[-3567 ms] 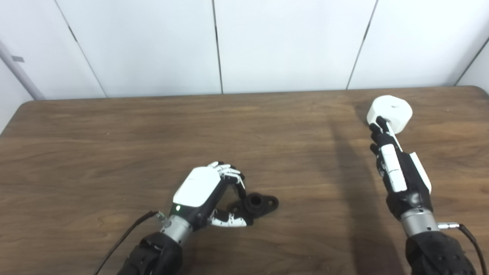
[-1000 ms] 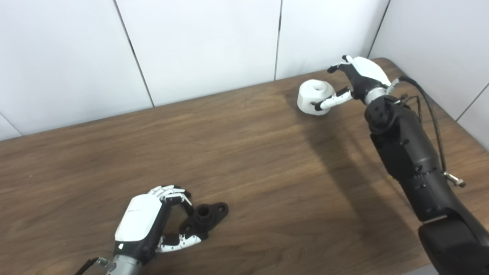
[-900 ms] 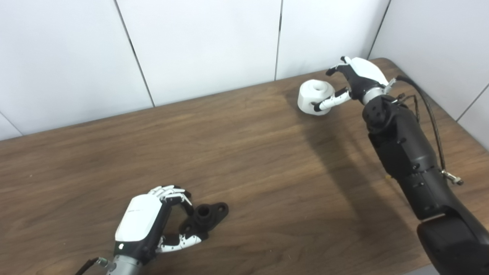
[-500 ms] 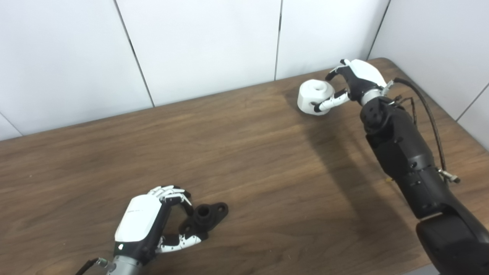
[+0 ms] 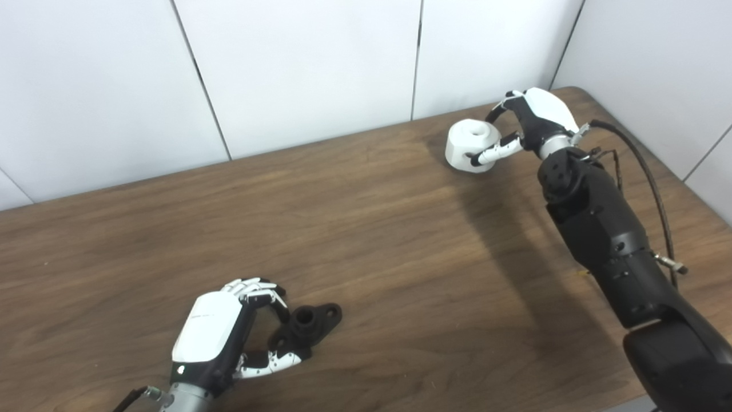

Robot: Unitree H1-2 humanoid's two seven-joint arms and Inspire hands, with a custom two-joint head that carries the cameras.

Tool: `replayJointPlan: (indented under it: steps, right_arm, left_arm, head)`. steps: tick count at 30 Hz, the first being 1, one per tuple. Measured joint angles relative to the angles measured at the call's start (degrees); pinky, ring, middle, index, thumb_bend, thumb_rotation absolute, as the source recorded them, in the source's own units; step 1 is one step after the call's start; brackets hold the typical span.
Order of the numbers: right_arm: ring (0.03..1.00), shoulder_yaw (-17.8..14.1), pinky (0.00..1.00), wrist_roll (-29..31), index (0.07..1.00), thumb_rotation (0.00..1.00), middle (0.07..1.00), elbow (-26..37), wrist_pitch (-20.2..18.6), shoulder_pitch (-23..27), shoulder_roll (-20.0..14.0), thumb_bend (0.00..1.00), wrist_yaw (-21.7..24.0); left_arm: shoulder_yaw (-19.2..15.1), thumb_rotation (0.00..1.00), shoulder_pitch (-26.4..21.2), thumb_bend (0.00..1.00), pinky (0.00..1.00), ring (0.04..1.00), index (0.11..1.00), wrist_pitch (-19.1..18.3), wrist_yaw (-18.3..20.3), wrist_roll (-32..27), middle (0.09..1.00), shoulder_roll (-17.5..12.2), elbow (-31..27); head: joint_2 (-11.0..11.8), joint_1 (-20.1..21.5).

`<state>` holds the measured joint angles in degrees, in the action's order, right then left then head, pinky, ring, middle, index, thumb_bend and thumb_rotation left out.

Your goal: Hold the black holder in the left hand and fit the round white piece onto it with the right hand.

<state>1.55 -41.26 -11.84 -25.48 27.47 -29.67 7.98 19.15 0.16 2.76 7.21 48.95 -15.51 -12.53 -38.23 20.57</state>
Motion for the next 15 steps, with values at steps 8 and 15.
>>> replayJointPlan:
  steps: [8, 15]
  right_arm:
    - [1.0, 0.0, 1.0, 1.7, 0.623, 0.23, 0.929, 0.0, 0.6, -0.5, 0.0, 0.9, -1.4]
    - [1.0, 0.5, 1.0, 1.9, 0.623, 0.22, 0.918, 0.0, 0.6, -1.0, -0.1, 0.9, -1.5]
  left_arm:
    - [0.0, 0.05, 0.0, 0.52, 0.86, 0.816, 0.485, 0.0, 0.0, 0.0, 0.73, 0.1, 0.0]
    - [0.0, 0.05, 0.0, 0.52, 0.87, 0.819, 0.484, 0.0, 0.0, 0.0, 0.731, 0.2, 0.0]
  head:
    - [-0.1, 0.1]
    - [-0.2, 0.0]
